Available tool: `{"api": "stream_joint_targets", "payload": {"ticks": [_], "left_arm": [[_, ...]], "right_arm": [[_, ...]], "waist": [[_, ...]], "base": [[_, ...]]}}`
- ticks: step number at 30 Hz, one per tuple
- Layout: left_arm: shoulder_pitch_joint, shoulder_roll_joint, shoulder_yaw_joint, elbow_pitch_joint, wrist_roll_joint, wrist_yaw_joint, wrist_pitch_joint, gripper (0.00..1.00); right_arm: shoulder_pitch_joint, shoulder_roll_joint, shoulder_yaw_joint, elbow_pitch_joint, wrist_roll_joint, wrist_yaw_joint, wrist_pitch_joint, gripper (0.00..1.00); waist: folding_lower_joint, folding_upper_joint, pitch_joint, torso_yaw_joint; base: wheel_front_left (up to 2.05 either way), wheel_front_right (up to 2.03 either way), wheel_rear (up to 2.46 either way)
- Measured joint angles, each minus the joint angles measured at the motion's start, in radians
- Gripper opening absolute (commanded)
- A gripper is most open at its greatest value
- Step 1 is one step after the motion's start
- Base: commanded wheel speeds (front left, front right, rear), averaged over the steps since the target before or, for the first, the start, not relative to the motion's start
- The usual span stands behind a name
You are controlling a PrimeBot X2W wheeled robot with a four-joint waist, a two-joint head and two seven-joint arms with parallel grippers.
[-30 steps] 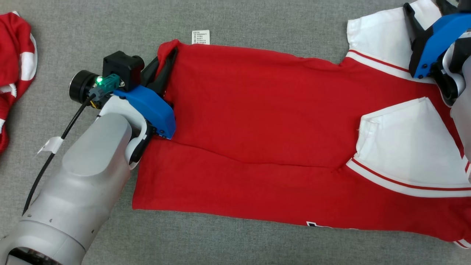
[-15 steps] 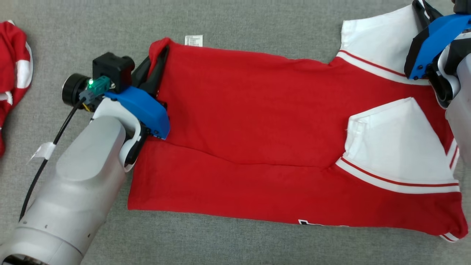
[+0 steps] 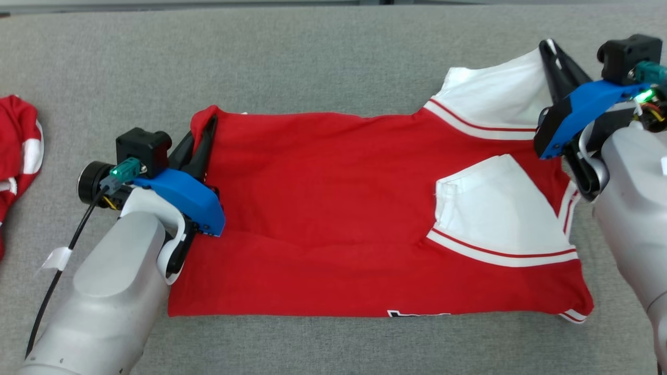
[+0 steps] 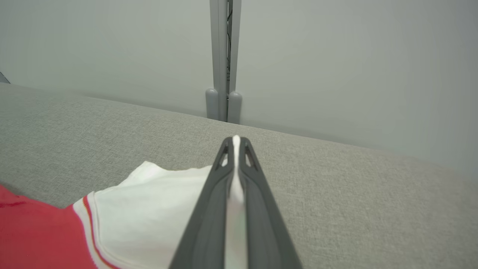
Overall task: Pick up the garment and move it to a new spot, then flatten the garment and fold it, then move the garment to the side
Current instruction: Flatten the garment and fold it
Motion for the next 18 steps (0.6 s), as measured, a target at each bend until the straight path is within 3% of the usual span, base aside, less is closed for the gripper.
{"api": "stream_joint_targets", "payload": {"ticks": [7, 13, 18], "left_arm": [[0.066, 0.005, 0.056, -0.034, 0.026, 0.007, 0.0, 0.0], [0.147, 0.014, 0.103, -0.064, 0.052, 0.009, 0.0, 0.0], [0.203, 0.007, 0.144, -0.094, 0.078, 0.014, 0.0, 0.0]], "right_arm": [[0.16, -0.021, 0.024, -0.199, 0.074, 0.0, -0.012, 0.0], [0.354, -0.039, -0.032, -0.404, 0.084, 0.0, -0.013, 0.0], [0.499, -0.034, -0.073, -0.506, 0.074, 0.0, -0.013, 0.0]], "waist": [[-0.0001, 0.0, -0.064, -0.029], [-0.0001, 0.0, -0.101, -0.046], [0.0, 0.0, -0.121, -0.06]], "base": [[0.0, 0.0, 0.0], [0.0, 0.0, 0.0], [0.0, 0.0, 0.0]]}}
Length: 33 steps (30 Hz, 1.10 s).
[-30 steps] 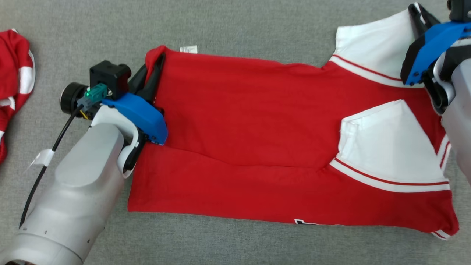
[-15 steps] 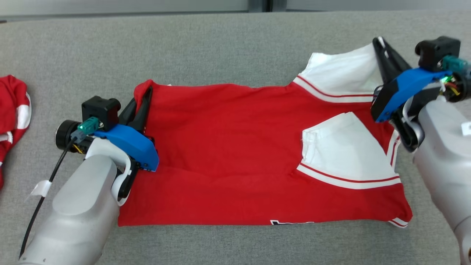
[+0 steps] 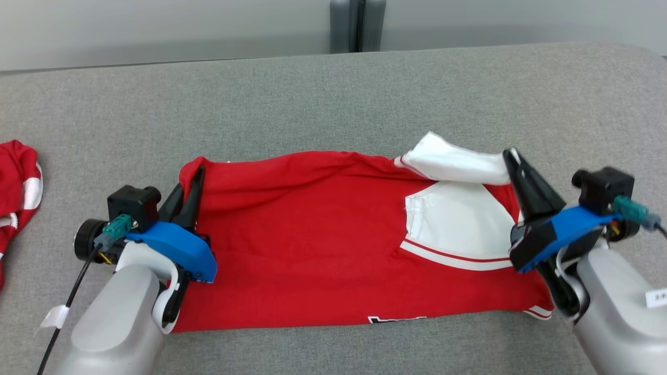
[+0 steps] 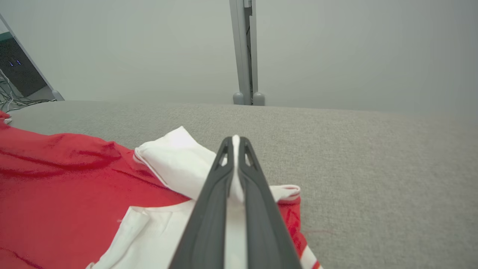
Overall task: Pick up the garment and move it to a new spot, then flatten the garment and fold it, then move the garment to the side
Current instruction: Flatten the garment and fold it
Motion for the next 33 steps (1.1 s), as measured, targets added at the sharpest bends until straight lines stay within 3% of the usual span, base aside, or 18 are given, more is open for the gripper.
{"api": "stream_joint_targets", "payload": {"ticks": [6, 27, 28, 30, 31, 32, 33], "left_arm": [[0.062, -0.01, 0.053, -0.033, 0.037, 0.0, 0.0, 0.0], [0.244, -0.077, 0.231, -0.157, 0.212, -0.018, 0.0, 0.0], [0.254, -0.085, 0.242, -0.167, 0.221, -0.018, 0.0, 0.21], [0.273, -0.098, 0.268, -0.193, 0.244, -0.018, 0.0, 1.0], [0.284, -0.104, 0.281, -0.207, 0.255, -0.018, 0.0, 1.0], [0.296, -0.112, 0.296, -0.224, 0.265, -0.018, 0.0, 1.0], [0.31, -0.119, 0.315, -0.246, 0.275, -0.018, 0.0, 1.0]], "right_arm": [[0.128, 0.019, -0.019, -0.076, -0.003, 0.0, 0.0, 0.0], [0.32, 0.072, -0.099, -0.09, -0.01, 0.0, 0.0, 0.0], [0.327, 0.075, -0.106, -0.09, -0.011, 0.0, 0.0, 0.0], [0.339, 0.079, -0.119, -0.089, -0.011, 0.0, 0.0, 0.0], [0.345, 0.08, -0.126, -0.091, -0.011, 0.0, 0.0, 0.13], [0.35, 0.082, -0.134, -0.093, -0.011, 0.0, 0.0, 0.74], [0.354, 0.084, -0.143, -0.097, -0.013, 0.0, 0.0, 1.0]], "waist": [[0.0, 0.0, -0.021, -0.008], [0.0001, 0.0001, -0.049, -0.002], [0.0001, 0.0001, -0.051, 0.001], [0.0001, 0.0001, -0.055, 0.006], [0.0001, 0.0001, -0.057, 0.008], [0.0001, 0.0001, -0.06, 0.011], [0.0, 0.0001, -0.062, 0.013]], "base": [[0.0, 0.0, 0.0], [0.0, 0.0, 0.0], [0.0, 0.0, 0.0], [0.0, 0.0, 0.0], [0.0, 0.0, 0.0], [0.0, 0.0, 0.0], [0.0, 0.0, 0.0]]}}
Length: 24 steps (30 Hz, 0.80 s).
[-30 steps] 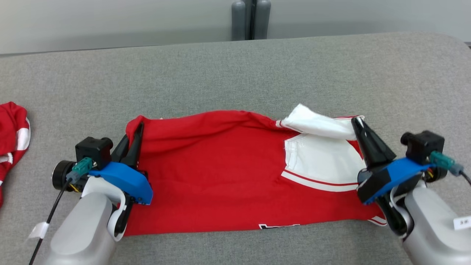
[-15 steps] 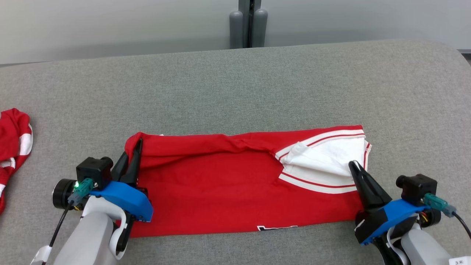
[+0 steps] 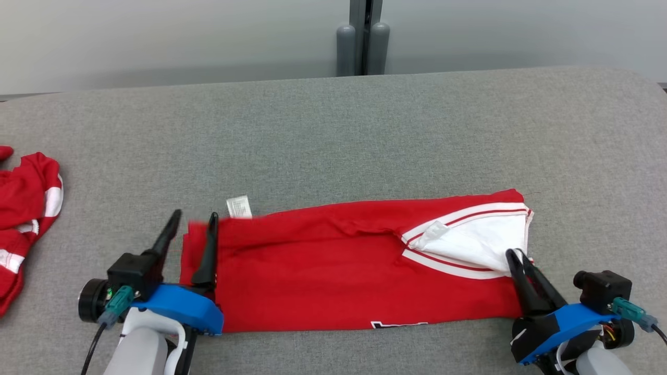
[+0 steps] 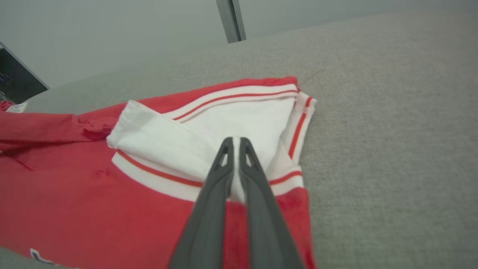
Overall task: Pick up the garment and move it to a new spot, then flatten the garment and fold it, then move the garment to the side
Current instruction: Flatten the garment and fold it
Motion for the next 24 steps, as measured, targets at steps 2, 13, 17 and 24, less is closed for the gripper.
{"api": "stream_joint_targets", "payload": {"ticks": [2, 13, 17, 24], "left_arm": [[0.027, -0.013, 0.044, -0.043, 0.016, 0.0, 0.0, 1.0], [0.157, -0.086, 0.252, -0.267, 0.137, 0.0, 0.0, 1.0], [0.18, -0.107, 0.304, -0.314, 0.171, 0.003, 0.0, 1.0], [0.207, -0.124, 0.335, -0.335, 0.212, 0.005, 0.0, 1.0]], "right_arm": [[0.01, 0.001, -0.019, -0.013, -0.008, 0.0, 0.0, 1.0], [0.008, -0.023, -0.116, -0.039, -0.063, 0.0, 0.0, 1.0], [-0.044, -0.032, -0.126, 0.041, -0.087, 0.0, 0.003, 1.0], [-0.103, -0.01, -0.113, 0.191, -0.105, 0.0, 0.023, 1.0]], "waist": [[0.0001, 0.0, -0.005, 0.003], [0.0, 0.0, -0.022, 0.014], [0.0001, 0.0001, -0.021, 0.024], [0.0001, 0.0001, -0.016, 0.045]], "base": [[0.0, 0.0, 0.0], [0.0, 0.0, 0.0], [0.0, 0.0, 0.0], [0.0, 0.0, 0.0]]}}
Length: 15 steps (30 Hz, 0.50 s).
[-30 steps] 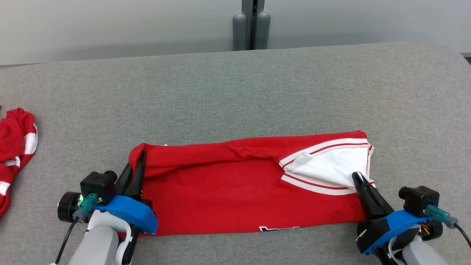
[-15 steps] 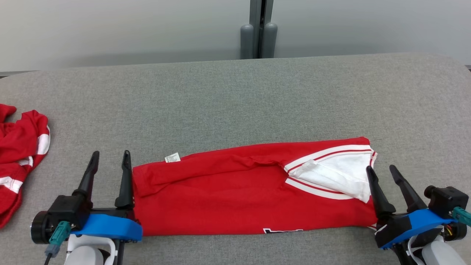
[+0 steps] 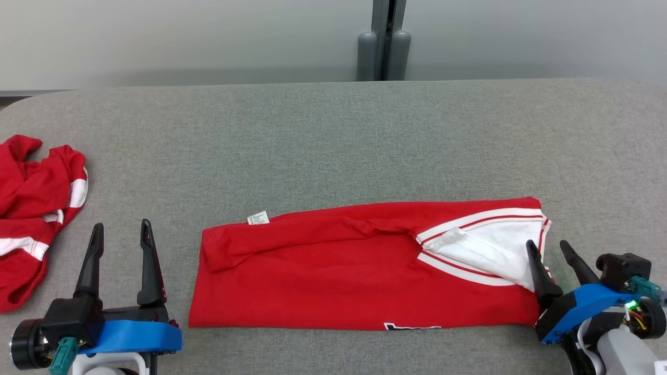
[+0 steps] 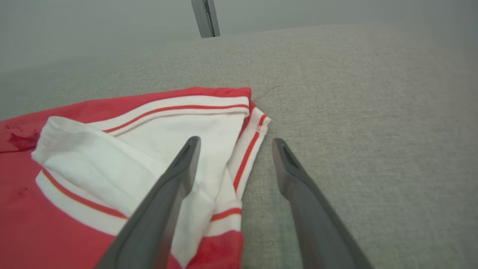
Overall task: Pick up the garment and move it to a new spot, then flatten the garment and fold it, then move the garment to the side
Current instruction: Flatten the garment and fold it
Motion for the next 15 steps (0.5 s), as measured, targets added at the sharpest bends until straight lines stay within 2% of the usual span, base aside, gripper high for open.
{"api": "stream_joint_targets", "payload": {"ticks": [11, 12, 13, 14, 15], "left_arm": [[0.014, -0.008, 0.003, 0.009, 0.03, 0.007, 0.0, 1.0], [0.014, -0.008, 0.002, 0.009, 0.031, 0.007, 0.0, 1.0], [0.014, -0.009, 0.003, 0.01, 0.031, 0.007, 0.0, 1.0], [0.014, -0.009, 0.002, 0.011, 0.031, 0.008, 0.0, 1.0], [0.015, -0.009, 0.002, 0.012, 0.032, 0.009, 0.0, 1.0]], "right_arm": [[-0.063, 0.032, 0.053, 0.176, 0.016, 0.0, 0.017, 1.0], [-0.067, 0.033, 0.062, 0.181, 0.024, -0.002, 0.017, 0.76], [-0.07, 0.034, 0.071, 0.185, 0.028, -0.002, 0.016, 0.43], [-0.072, 0.035, 0.078, 0.189, 0.035, -0.002, 0.015, 0.0], [-0.074, 0.035, 0.085, 0.193, 0.042, -0.002, 0.012, 0.0]], "waist": [[0.0, 0.0, 0.007, 0.019], [0.0, -0.0001, 0.007, 0.019], [0.0, -0.0001, 0.007, 0.019], [0.0, 0.0, 0.007, 0.018], [0.0, 0.0, 0.006, 0.017]], "base": [[0.0, 0.0, 0.0], [0.0, 0.0, 0.0], [0.0, 0.0, 0.0], [0.0, 0.0, 0.0], [0.0, 0.0, 0.0]]}}
